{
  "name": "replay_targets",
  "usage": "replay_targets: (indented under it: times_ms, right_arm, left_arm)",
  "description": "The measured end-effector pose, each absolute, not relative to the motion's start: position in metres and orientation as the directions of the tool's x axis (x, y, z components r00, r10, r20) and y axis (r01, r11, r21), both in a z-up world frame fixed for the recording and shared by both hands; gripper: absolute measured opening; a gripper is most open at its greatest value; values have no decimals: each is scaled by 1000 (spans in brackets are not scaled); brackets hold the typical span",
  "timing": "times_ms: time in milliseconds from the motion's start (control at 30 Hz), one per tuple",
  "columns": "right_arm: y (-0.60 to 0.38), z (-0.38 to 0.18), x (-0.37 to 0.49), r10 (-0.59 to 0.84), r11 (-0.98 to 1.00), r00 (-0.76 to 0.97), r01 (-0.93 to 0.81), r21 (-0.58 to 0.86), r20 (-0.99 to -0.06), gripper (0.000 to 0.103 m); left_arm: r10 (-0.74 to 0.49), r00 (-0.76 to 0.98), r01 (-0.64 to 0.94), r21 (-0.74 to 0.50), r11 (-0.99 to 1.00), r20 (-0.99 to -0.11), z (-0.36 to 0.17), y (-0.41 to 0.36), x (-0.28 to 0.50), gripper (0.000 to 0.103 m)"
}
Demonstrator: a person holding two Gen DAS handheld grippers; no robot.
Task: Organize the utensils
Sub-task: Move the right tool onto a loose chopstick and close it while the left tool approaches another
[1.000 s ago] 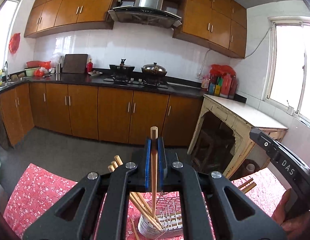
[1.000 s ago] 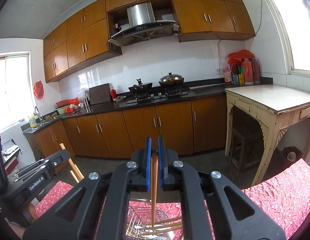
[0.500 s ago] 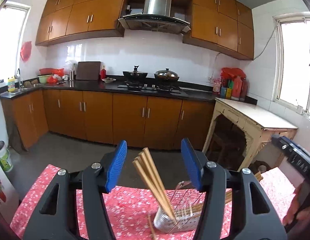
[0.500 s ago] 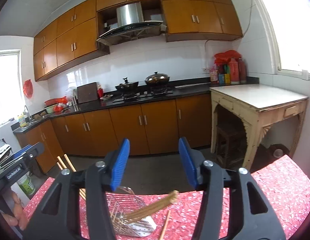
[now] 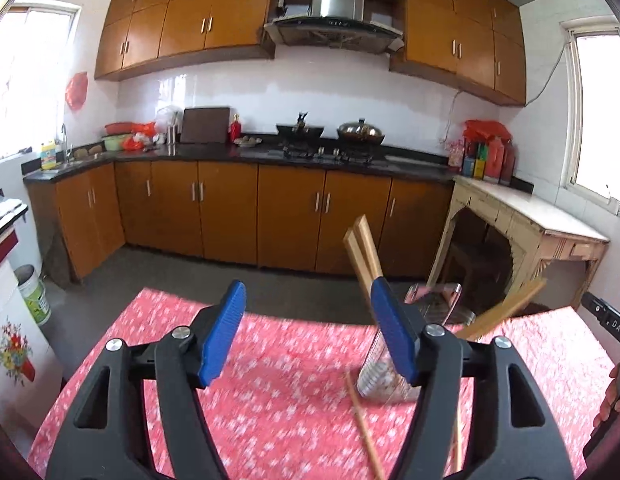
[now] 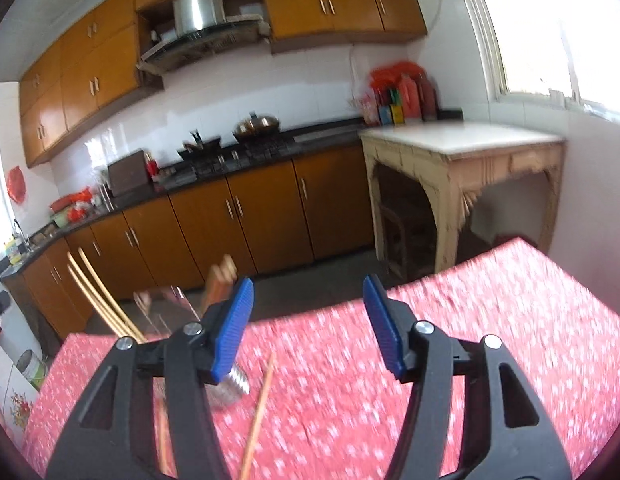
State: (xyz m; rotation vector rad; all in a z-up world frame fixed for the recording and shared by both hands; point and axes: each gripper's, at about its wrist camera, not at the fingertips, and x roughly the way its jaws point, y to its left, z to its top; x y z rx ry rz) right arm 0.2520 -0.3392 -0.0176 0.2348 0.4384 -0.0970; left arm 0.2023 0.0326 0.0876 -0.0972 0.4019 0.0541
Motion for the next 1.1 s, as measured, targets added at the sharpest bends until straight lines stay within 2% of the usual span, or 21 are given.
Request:
replay_targets:
  times_ms: [167,400,667,700,733,767,800,833,1033,1100]
  right_arm:
    - [-323,-76,243,-3,975,840,124,187,-543,57]
    - [-267,-152,240,135,983,718,-9,185,-683,57]
    - [-225,-183,248,124,992,651,-73,101,-749,56]
    - [-224,-188,249,103,995,644,-67,78,-758,53]
    - [-225,-189,251,87,996,642,-59,64,-761,42]
    - [-225,-187,251,62,998,651,-47,42,-756,26]
    - [-228,-187,251,40,999,653,-33,24,-756,15]
    - [-234,-186,252,37,999,650,-17,34,-759,8]
    - [-298,-186,260,-38,984,645,157,83,-764,7]
    - [-314,-185,261,-42,977,644,185,102,-764,8]
  left_arm:
    - [-7,869,-56,-113,992,-495,41,41,195,67]
    - [-91,757,-1,-140,990,-647,-40,13,195,67]
    - [-118,694,35,-131,991,-710,-76,-8,193,68]
    - [-121,692,40,-130,991,-712,-77,-9,193,68]
    - [-122,690,44,-127,991,-714,-79,-11,193,69]
    - [-123,686,51,-121,991,-717,-79,-13,192,69]
    - [-126,684,58,-118,991,-719,-80,-16,192,69]
    - [-128,680,69,-112,991,-722,-81,-20,192,69]
    - [-138,654,122,-76,990,-744,-90,-47,194,68]
    - [-139,639,133,-69,989,-756,-95,-56,197,63]
